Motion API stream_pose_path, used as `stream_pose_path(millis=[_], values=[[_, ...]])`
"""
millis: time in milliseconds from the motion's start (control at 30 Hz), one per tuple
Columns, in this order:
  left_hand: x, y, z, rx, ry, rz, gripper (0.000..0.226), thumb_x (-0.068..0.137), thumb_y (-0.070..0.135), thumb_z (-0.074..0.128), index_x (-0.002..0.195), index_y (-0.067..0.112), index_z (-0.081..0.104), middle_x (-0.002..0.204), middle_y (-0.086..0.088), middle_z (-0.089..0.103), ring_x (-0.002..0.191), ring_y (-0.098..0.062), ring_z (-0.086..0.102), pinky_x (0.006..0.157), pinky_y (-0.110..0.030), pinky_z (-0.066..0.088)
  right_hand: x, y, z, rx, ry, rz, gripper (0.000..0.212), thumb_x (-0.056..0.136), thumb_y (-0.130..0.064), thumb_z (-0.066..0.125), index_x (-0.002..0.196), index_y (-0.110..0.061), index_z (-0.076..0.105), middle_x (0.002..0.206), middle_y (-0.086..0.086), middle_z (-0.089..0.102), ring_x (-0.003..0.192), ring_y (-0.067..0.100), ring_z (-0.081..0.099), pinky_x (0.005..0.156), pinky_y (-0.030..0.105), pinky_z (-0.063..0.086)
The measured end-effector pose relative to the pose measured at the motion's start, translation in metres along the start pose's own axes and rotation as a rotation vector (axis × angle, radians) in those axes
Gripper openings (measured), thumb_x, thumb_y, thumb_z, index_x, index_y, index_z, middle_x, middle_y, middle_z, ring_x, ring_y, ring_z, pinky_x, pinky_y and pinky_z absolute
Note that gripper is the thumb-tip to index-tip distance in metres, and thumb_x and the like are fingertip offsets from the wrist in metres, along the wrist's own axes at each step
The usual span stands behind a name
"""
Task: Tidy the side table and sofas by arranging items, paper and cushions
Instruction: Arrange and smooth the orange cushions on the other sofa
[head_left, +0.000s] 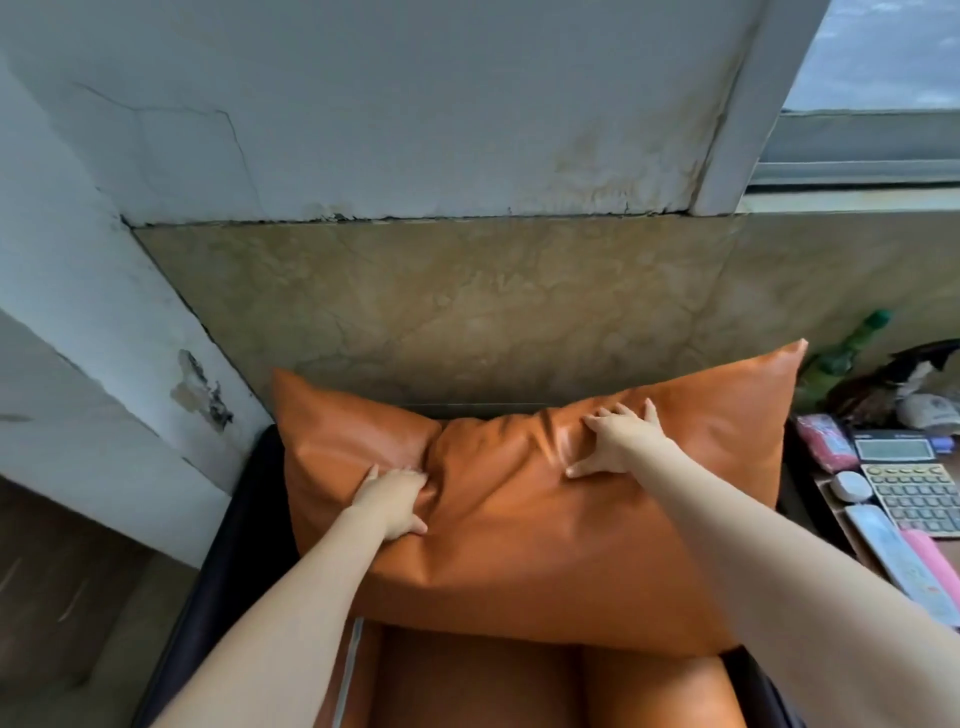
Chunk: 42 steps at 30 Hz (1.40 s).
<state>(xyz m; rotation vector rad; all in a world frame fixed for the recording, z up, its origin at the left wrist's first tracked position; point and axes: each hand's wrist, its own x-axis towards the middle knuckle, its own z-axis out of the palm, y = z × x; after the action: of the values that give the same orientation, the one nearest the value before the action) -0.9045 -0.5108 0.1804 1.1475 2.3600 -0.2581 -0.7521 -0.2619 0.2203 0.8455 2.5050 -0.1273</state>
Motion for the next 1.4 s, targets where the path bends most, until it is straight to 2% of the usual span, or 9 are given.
stream_pose_path(millis=[100,233,333,633,967,1100,1233,1333,1400], values=[[-0.005,0.013,0.008,0.033,0.241,-0.045,0.029,0.091,0.017,0.055,0.119,0.013,0.059,0.123,-0.008,0.061,0.119,-0.026,0.053,0.103,-0.033,0.035,-0.008,-0.008,0.015,-0.038,0.045,0.002,0.06,0.075,-0.061,0.063,0.115,-0.016,0.061,0.118,0.004,0.063,0.12,0.022,0.05,0.115,0.048,0.007],[-0.011,0.022,0.012,-0.027,0.453,-0.099,0.022,0.09,0.01,0.048,0.106,0.014,0.063,0.11,-0.004,0.064,0.11,-0.023,0.055,0.094,-0.031,0.038,-0.019,-0.02,0.03,0.06,0.316,0.016,0.018,0.087,-0.027,0.061,0.093,-0.013,0.068,0.102,0.007,0.069,0.102,0.024,0.06,0.107,0.034,0.026],[-0.007,0.011,-0.015,-0.098,0.619,-0.1,0.014,0.089,0.011,0.052,0.096,0.014,0.064,0.102,-0.002,0.066,0.105,-0.022,0.055,0.089,-0.031,0.036,-0.014,-0.012,0.005,0.102,0.488,0.076,0.018,0.086,-0.032,0.059,0.095,-0.019,0.07,0.1,0.003,0.07,0.099,0.023,0.061,0.089,0.031,0.032],[-0.011,-0.017,-0.115,-0.222,1.088,-0.137,0.024,0.063,0.003,0.078,0.058,0.009,0.056,0.062,-0.007,0.063,0.066,-0.032,0.057,0.061,-0.032,0.029,0.006,-0.012,-0.088,0.288,0.907,-0.007,0.017,0.086,-0.024,0.06,0.076,-0.014,0.069,0.079,0.006,0.071,0.084,0.026,0.061,0.092,0.031,0.017],[0.007,-0.018,0.005,-0.262,0.72,-0.249,0.012,0.081,0.019,0.07,0.075,0.014,0.062,0.085,-0.001,0.067,0.088,-0.025,0.056,0.072,-0.033,0.031,0.036,-0.027,0.005,0.147,0.649,-0.151,0.02,0.086,-0.022,0.063,0.071,-0.011,0.071,0.069,0.007,0.07,0.074,0.028,0.065,0.099,0.036,0.019],[0.016,-0.031,0.024,-0.234,0.72,-0.209,0.014,0.077,0.015,0.074,0.07,0.012,0.061,0.078,-0.003,0.066,0.084,-0.029,0.057,0.072,-0.036,0.034,0.05,-0.036,0.033,0.223,0.653,-0.192,0.014,0.082,-0.014,0.067,0.07,-0.008,0.071,0.067,0.009,0.069,0.073,0.028,0.066,0.105,0.045,0.026],[0.013,-0.031,0.037,-0.191,0.786,-0.162,0.019,0.067,0.01,0.08,0.07,0.011,0.062,0.074,-0.004,0.064,0.076,-0.03,0.059,0.068,-0.037,0.04,0.051,-0.043,0.042,0.193,0.591,-0.14,0.018,0.091,-0.018,0.057,0.088,-0.01,0.073,0.082,0.011,0.072,0.087,0.029,0.065,0.109,0.037,0.016],[0.006,-0.019,0.068,-0.136,0.883,-0.198,0.037,0.06,0.008,0.084,0.092,0.007,0.066,0.09,-0.008,0.064,0.082,-0.033,0.06,0.071,-0.043,0.048,0.056,-0.048,0.044,0.175,0.581,-0.121,0.02,0.092,-0.017,0.054,0.088,-0.011,0.073,0.083,0.011,0.072,0.088,0.029,0.064,0.109,0.036,0.017],[0.002,-0.012,0.098,-0.117,0.888,-0.161,0.065,0.059,0.011,0.086,0.116,0.002,0.057,0.113,-0.013,0.057,0.104,-0.032,0.053,0.093,-0.05,0.04,0.061,-0.049,0.049,0.182,0.622,-0.129,0.019,0.09,-0.013,0.056,0.081,-0.008,0.072,0.078,0.011,0.072,0.083,0.03,0.066,0.109,0.038,0.019]])
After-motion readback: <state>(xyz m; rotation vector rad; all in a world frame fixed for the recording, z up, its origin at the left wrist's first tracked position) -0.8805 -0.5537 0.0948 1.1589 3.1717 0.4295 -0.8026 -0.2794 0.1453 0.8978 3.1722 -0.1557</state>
